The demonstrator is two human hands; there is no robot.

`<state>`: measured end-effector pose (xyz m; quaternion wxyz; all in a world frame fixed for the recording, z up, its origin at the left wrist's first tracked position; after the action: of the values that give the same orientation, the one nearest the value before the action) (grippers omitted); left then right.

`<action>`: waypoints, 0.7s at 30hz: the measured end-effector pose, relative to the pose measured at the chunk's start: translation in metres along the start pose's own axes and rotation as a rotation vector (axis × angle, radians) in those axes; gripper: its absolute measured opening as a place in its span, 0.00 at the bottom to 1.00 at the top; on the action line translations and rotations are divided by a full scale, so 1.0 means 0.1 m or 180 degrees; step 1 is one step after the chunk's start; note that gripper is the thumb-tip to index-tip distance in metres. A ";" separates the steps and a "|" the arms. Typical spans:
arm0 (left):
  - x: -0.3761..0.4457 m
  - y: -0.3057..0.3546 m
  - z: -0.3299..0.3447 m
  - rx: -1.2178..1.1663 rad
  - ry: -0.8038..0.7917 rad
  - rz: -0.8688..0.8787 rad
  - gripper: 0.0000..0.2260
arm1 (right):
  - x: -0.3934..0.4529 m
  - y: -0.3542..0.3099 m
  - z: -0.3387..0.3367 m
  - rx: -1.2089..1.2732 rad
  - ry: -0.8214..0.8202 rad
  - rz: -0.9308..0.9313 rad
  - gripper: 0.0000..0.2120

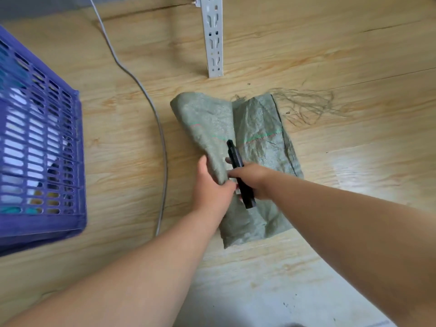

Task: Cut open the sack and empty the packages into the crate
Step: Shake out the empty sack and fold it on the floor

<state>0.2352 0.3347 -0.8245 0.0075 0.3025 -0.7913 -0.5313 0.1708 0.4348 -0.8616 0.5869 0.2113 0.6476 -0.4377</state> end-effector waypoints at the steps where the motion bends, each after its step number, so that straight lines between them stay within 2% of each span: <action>1: -0.02 0.13 0.01 0.0134 -0.0068 0.0272 0.38 | -0.03 0.00 0.05 0.0235 -0.0173 0.0035 0.06; 2: -0.03 0.23 0.03 0.0297 -0.0157 0.0486 0.38 | -0.06 -0.02 0.05 0.0306 -0.0178 0.0037 0.06; 4: -0.06 0.36 0.11 0.0750 -0.0355 0.0800 0.40 | -0.07 -0.10 -0.09 0.0433 0.0287 0.0000 0.08; 5: -0.06 0.40 0.18 0.0859 -0.0479 0.0878 0.40 | -0.07 -0.13 -0.23 0.0513 0.0658 -0.0044 0.05; 7: -0.06 0.41 0.35 0.0891 -0.0907 0.0885 0.40 | -0.13 -0.18 -0.55 0.0647 0.1540 -0.0196 0.11; 8: -0.07 0.41 0.47 0.0897 -0.1239 0.0851 0.39 | -0.21 -0.18 -0.69 0.0635 0.1971 -0.0304 0.13; 11: -0.18 0.37 0.72 0.0515 -0.2138 0.0662 0.28 | -0.41 -0.17 -0.97 0.0437 0.2993 -0.0851 0.08; 12: -0.20 0.36 0.74 0.0360 -0.2211 0.0629 0.25 | -0.48 -0.20 -0.97 0.0293 0.3118 -0.1087 0.08; 14: -0.19 0.32 0.66 0.0327 -0.2107 0.0613 0.21 | -0.48 -0.26 -0.89 -0.0369 0.3017 -0.1417 0.09; 16: -0.15 0.22 0.54 0.0705 -0.2026 0.0645 0.21 | -0.37 -0.23 -0.78 -0.1078 0.2685 -0.1281 0.12; 17: -0.13 0.16 0.48 0.0997 -0.2016 0.0667 0.22 | -0.32 -0.16 -0.79 -0.1166 0.2613 -0.1057 0.13; 19: -0.12 0.04 0.37 0.1432 -0.2046 0.0561 0.23 | -0.35 -0.03 -0.91 -0.0856 0.2889 -0.0785 0.15; 21: -0.15 -0.10 0.31 0.1507 -0.2236 0.0235 0.24 | -0.48 -0.06 -0.98 -0.0697 0.3443 -0.1053 0.14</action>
<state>0.2415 0.3657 -0.8421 -0.3132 0.0678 -0.8563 -0.4051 0.1205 0.5235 -0.8215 0.1144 0.2390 0.9215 -0.2838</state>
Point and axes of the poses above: each hand's wrist, its own x-axis towards the middle knuckle, its own z-axis out of the palm, y = z × x, the point moved 6 cm from there along x, towards the middle knuckle, and after that the axes turned 14 degrees about z, right-handed, at the moved point
